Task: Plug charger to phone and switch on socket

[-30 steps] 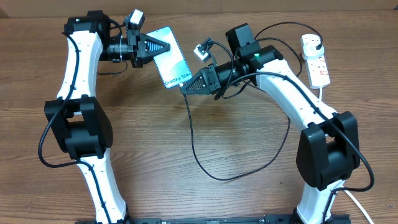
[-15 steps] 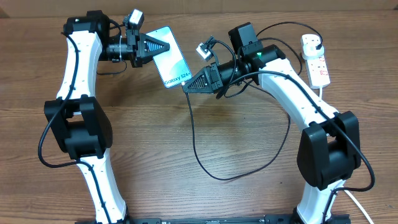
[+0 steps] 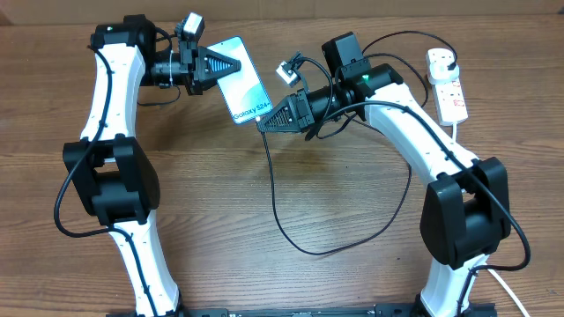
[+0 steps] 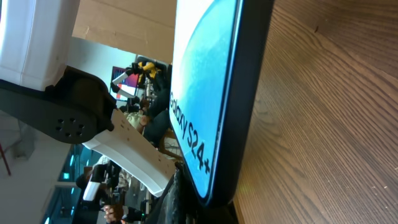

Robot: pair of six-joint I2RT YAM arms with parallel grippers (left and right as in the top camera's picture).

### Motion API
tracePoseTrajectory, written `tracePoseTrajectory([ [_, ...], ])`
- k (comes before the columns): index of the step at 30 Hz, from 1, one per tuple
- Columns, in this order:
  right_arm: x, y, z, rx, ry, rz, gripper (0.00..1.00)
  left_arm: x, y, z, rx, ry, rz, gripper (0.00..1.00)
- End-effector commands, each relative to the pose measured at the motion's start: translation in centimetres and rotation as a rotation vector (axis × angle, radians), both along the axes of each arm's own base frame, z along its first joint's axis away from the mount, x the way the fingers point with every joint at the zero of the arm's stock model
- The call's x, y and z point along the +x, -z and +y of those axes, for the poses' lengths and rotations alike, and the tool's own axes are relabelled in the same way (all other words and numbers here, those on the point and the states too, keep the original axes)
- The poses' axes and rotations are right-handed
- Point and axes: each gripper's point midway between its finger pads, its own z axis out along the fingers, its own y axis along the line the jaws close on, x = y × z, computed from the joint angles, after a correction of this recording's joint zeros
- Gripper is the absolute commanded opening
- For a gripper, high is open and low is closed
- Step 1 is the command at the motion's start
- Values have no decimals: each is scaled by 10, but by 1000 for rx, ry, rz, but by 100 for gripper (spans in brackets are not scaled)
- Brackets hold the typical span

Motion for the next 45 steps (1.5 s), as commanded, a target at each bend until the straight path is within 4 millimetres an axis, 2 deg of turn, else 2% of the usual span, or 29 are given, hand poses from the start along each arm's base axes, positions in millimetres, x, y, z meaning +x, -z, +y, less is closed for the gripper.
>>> tracePoseTrajectory([
  [1, 0, 11, 3, 0, -12, 30, 4, 1, -17, -1, -61, -2, -46, 4],
  [19, -6, -4, 4, 92, -57, 53, 4, 2, -16, 0, -52, -2, -55, 4],
  [45, -4, 3, 4, 57, -41, 47, 4, 1, -17, -1, -56, 1, -53, 4],
])
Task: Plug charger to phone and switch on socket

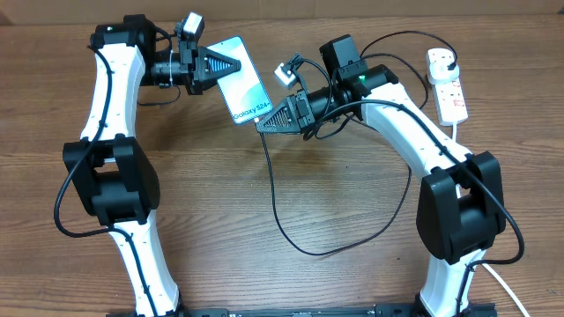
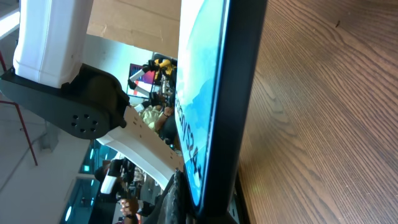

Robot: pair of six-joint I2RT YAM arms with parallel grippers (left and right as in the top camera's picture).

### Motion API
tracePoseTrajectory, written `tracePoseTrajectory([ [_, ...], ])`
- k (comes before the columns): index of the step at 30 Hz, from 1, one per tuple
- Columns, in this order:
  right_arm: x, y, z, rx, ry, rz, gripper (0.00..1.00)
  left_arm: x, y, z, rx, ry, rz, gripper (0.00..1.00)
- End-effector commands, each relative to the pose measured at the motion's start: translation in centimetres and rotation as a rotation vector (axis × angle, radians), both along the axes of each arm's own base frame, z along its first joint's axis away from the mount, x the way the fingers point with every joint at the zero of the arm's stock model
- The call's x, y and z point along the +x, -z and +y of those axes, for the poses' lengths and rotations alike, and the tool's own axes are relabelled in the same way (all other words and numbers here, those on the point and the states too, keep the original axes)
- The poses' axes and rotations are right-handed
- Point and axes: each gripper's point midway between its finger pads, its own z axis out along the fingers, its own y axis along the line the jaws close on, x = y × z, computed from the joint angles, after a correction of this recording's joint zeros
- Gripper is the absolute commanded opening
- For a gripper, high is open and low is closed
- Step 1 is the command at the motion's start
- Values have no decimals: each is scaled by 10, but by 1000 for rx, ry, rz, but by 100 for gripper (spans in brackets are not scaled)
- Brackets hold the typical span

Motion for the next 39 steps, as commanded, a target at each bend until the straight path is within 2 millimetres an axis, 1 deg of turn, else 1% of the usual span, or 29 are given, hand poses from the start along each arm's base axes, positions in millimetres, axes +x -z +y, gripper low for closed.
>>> tracePoseTrajectory([
  [1, -2, 2, 2, -1, -7, 6, 4, 1, -16, -2, -56, 3, -46, 4],
  [16, -2, 2, 2, -1, -7, 6, 4, -2, -15, -10, -50, 20, -46, 4],
  [24, 0, 4, 1, -12, 2, -1, 4, -2, -15, -10, -50, 21, -42, 4],
  [32, 8, 0, 4, -7, 21, -3, 4, -5, -10, -10, -21, 22, -15, 4],
  [39, 16, 2, 5, -28, 49, 1, 4, -5, -10, -11, -23, 23, -14, 4],
])
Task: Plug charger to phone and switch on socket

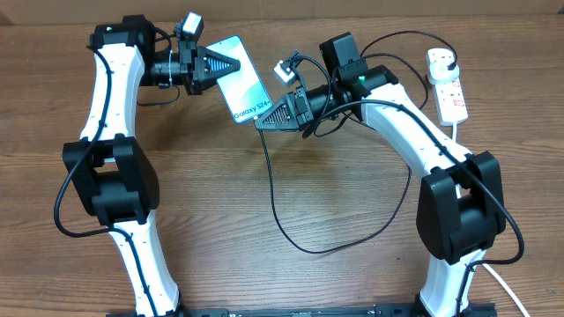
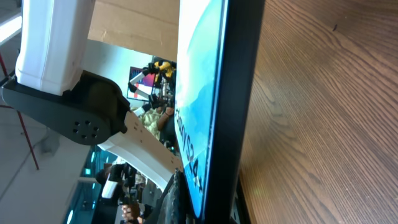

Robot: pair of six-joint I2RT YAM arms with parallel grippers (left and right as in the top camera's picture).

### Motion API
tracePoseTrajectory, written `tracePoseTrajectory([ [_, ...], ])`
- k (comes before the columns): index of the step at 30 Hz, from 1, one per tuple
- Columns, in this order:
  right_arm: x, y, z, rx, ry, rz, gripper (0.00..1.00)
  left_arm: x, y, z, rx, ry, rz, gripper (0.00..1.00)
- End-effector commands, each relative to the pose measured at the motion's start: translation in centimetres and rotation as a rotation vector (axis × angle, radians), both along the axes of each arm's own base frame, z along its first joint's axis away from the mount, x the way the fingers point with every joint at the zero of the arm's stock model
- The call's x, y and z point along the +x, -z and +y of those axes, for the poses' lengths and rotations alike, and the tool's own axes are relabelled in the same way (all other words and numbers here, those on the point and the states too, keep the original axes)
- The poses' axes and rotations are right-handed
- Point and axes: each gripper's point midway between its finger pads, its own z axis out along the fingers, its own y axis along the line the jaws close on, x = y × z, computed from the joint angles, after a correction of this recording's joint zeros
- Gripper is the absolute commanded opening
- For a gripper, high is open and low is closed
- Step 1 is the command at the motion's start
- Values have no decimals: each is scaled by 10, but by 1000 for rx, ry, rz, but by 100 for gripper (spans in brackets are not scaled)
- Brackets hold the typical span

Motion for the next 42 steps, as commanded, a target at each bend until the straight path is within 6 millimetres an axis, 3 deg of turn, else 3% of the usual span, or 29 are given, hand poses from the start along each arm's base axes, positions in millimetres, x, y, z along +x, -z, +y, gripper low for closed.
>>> tracePoseTrajectory([
  [1, 9, 3, 3, -26, 32, -8, 4, -4, -11, -11, -23, 24, -24, 4],
  [34, 18, 10, 6, -42, 55, 3, 4, -17, -8, -20, -2, 54, -16, 4],
  [36, 18, 10, 6, -42, 55, 3, 11, -17, -8, -19, -2, 51, -16, 4],
  [38, 18, 10, 6, -43, 56, 5, 28, -16, -8, -17, -1, 49, -16, 4],
  [42, 19, 10, 5, -43, 60, 7, 44, -15, -8, -13, -1, 39, -16, 4],
])
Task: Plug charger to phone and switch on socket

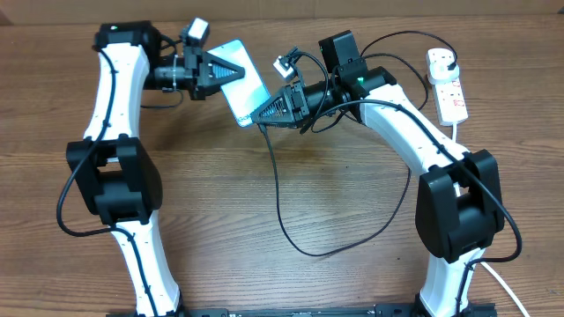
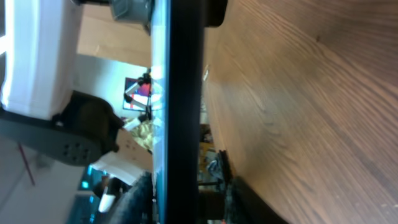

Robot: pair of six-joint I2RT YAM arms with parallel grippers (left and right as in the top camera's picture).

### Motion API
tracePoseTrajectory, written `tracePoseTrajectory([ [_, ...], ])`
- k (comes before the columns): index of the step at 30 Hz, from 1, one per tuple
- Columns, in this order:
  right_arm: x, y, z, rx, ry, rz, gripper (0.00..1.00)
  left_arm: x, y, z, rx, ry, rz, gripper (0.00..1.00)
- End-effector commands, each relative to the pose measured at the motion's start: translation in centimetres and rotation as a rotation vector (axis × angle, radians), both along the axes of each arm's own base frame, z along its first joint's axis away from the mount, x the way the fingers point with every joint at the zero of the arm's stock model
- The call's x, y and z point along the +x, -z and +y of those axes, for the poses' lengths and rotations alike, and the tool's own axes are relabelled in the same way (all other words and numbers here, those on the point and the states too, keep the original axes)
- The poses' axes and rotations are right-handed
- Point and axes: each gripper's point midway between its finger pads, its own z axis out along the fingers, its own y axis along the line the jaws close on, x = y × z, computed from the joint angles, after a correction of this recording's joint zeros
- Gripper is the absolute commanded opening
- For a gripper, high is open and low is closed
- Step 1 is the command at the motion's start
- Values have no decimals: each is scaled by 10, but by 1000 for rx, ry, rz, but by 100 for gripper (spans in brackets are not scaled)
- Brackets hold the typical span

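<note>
A phone (image 1: 240, 84) with a pale blue screen is held above the table, and my left gripper (image 1: 220, 70) is shut on its upper end. My right gripper (image 1: 256, 117) is at the phone's lower end, shut on the charger plug, which its fingers hide. The black cable (image 1: 278, 211) runs from there in a loop over the table. In the right wrist view the phone (image 2: 185, 93) stands edge-on between my dark fingers (image 2: 134, 202). The white socket strip (image 1: 448, 88) lies at the far right with a white plug in its far end.
The wooden table (image 1: 352, 282) carries only the cable loop in the middle and the socket strip at the right edge. A second black lead arcs from the right arm toward the strip. Both arm bases stand at the near edge.
The left gripper has turned the phone, so it looks narrower from above and edge-on in the right wrist view. Both grippers sit slightly higher and closer together. Both grips are unchanged.
At each earlier moment the left gripper held the phone face-up and tilted. The right gripper held the plug at its lower end, with small shifts in angle. Now the phone is rotated edge-on to the right wrist camera, with the right gripper still at its lower end.
</note>
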Motion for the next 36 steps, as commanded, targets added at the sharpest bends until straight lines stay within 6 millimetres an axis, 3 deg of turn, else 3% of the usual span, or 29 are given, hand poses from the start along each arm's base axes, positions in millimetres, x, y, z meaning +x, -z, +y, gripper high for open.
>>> tracePoseTrajectory([
  [1, 6, 4, 0, -11, 13, -16, 45, 1, -10, -2, -26, 0, -35, 4],
  [6, 11, 5, -8, -14, 30, -14, 53, 3, -8, 6, -13, -14, -34, 4],
  [15, 24, 4, -43, 8, 74, 16, 55, 3, -3, 12, 18, -21, -31, 4],
  [19, 9, 10, -43, -5, 39, 8, 57, 4, -3, 12, 15, -24, -28, 4],
  [27, -31, 22, -13, -47, -79, -27, 57, 4, -3, 13, 13, -26, -20, 4],
  [31, -40, 24, -3, -59, -106, -33, 49, 4, -3, 13, 13, -28, -7, 4],
  [36, -39, 27, -2, -77, -104, -41, 25, 4, -3, 13, 13, -28, -6, 4],
])
